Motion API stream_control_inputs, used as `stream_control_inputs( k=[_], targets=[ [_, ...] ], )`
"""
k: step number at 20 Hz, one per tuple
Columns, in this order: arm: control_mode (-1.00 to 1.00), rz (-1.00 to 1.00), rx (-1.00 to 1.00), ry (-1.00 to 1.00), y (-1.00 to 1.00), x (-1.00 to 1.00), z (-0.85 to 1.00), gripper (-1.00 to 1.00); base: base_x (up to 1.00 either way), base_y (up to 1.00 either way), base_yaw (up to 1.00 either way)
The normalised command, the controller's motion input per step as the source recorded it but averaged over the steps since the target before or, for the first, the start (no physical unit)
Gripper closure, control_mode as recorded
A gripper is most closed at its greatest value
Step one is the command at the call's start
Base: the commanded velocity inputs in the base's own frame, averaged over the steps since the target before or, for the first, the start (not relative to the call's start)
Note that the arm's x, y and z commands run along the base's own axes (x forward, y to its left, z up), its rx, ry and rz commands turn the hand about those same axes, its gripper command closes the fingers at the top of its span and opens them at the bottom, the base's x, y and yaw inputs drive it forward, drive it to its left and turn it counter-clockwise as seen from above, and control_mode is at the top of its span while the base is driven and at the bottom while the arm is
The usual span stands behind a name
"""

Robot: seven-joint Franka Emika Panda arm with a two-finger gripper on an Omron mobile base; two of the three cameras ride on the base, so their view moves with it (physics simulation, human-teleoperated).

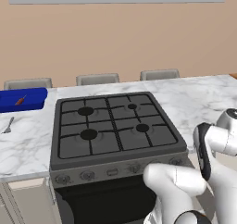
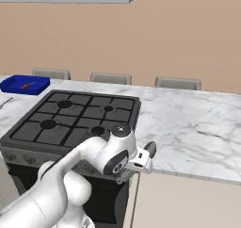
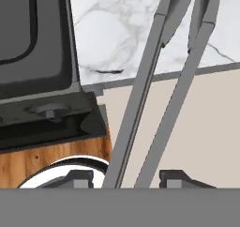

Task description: Take the tongs from the drawer on the right and place them on the dining counter next to the tray containing the hot dog.

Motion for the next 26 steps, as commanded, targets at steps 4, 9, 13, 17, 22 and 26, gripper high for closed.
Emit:
stream_control_inputs(
  k=[4,9,13,17,22,26],
  targets=[
    [-1.00,0.23,-0.01,-0.14,0.71,0.05,0.09,1.00,0.00,0.00,0.00],
    [-1.00,0.20,0.00,-0.07,0.65,0.05,0.39,1.00,0.00,0.00,0.00],
    [-1.00,0.18,0.00,0.00,0.63,0.07,0.52,1.00,0.00,0.00,0.00],
    [-1.00,0.10,0.00,0.00,0.55,0.08,0.57,1.00,0.00,0.00,0.00],
    [-1.00,0.04,0.00,-0.01,0.48,0.01,0.48,1.00,0.00,0.00,0.00],
    [-1.00,0.05,0.00,-0.01,0.53,0.03,0.29,1.00,0.00,0.00,0.00]
  ],
)
